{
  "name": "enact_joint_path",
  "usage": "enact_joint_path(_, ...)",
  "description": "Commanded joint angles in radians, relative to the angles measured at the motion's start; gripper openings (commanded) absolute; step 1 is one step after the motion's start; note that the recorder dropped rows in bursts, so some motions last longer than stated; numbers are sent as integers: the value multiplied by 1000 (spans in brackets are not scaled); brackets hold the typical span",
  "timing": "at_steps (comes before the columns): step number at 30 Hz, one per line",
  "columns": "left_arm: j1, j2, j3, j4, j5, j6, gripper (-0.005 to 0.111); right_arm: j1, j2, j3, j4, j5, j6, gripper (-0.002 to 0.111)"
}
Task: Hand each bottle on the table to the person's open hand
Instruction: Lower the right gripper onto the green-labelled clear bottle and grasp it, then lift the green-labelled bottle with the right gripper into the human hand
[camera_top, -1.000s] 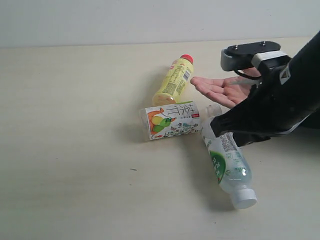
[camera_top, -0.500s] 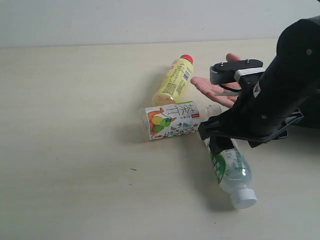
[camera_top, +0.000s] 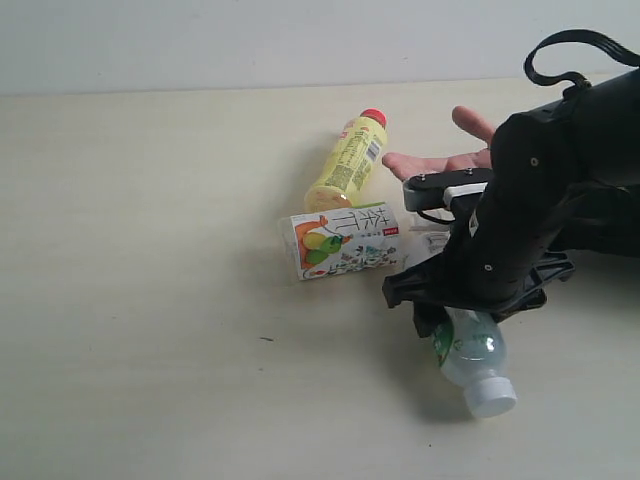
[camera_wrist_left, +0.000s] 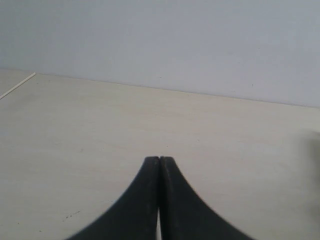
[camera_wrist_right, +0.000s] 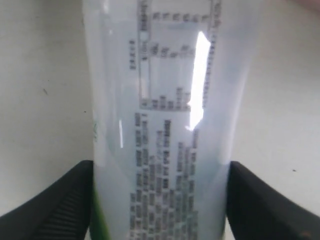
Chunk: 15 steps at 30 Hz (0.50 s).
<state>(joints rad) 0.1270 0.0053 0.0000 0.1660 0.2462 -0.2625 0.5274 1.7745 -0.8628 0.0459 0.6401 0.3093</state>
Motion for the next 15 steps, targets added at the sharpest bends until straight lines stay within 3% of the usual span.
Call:
enact_joint_path(1,3,-5,0,5,-2,1,0,-3,4,-2,-20,19,32,48)
enact_joint_path(7,3,-5,0,5,-2,1,0,-3,4,-4,-22,103,32,2)
enact_joint_path(15,3,-5,0,5,-2,1,0,-3,-91,-4,25,246,-38,0)
